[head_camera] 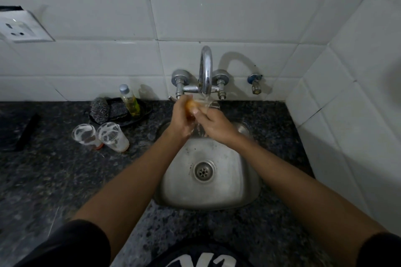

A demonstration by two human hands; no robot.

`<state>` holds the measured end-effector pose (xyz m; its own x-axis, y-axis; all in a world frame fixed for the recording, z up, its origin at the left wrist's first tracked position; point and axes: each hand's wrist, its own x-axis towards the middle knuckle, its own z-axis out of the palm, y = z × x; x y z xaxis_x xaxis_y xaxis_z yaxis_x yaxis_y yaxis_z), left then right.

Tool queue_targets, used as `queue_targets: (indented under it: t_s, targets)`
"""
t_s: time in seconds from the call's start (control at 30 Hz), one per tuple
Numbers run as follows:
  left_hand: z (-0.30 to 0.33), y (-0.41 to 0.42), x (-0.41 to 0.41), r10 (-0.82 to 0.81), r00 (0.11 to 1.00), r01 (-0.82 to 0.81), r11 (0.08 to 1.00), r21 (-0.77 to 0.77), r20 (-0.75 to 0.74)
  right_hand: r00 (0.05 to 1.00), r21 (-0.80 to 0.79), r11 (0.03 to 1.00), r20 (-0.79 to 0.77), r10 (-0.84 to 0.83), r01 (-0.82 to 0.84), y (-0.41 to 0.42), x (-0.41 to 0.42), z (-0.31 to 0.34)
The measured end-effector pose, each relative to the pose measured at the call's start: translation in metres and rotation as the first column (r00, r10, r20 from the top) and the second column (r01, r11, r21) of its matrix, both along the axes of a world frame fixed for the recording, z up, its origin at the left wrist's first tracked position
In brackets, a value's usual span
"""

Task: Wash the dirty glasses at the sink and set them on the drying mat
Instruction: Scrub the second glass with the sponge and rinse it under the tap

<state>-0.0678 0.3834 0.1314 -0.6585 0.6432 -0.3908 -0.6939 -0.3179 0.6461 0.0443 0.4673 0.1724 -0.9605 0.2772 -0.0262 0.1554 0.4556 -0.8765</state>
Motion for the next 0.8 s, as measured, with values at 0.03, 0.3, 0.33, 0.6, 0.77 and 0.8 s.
queue_targets:
  t_s: [0.03,0.3,0.33,0.6,0.77,0.8]
  targets:
    - [0.0,0.0,0.002,-0.01,1.0,0.01,1.0,0.011,0.016,1.0,0.022,0.999,-0.011,-0.024,0.024,-0.001,-0.003,-0.001]
    - [0.015,-0.002,-0.001,-0.065,0.998,0.064,0.997,-0.047,-0.027,0.994,0.138,0.989,-0.078,0.071,-0.06,0.006,-0.001,-0.001]
    - [0.013,-0.001,0.001,-0.049,0.998,0.049,0.998,-0.029,-0.027,0.998,0.025,1.0,-0.057,0.004,-0.002,0.002,-0.005,0.001]
    - [0.015,0.002,-0.004,-0.128,0.992,0.128,0.992,-0.022,0.005,0.985,0.382,0.917,-0.078,0.154,-0.113,0.012,-0.002,-0.002]
    - [0.01,0.006,0.003,-0.081,0.995,0.082,0.997,0.006,-0.057,0.998,0.218,0.976,-0.057,0.031,-0.018,0.01,-0.013,0.002]
    - [0.013,0.007,0.0,-0.124,0.99,0.124,0.992,-0.003,-0.067,0.998,0.347,0.936,-0.02,0.059,-0.048,0.013,-0.011,0.0]
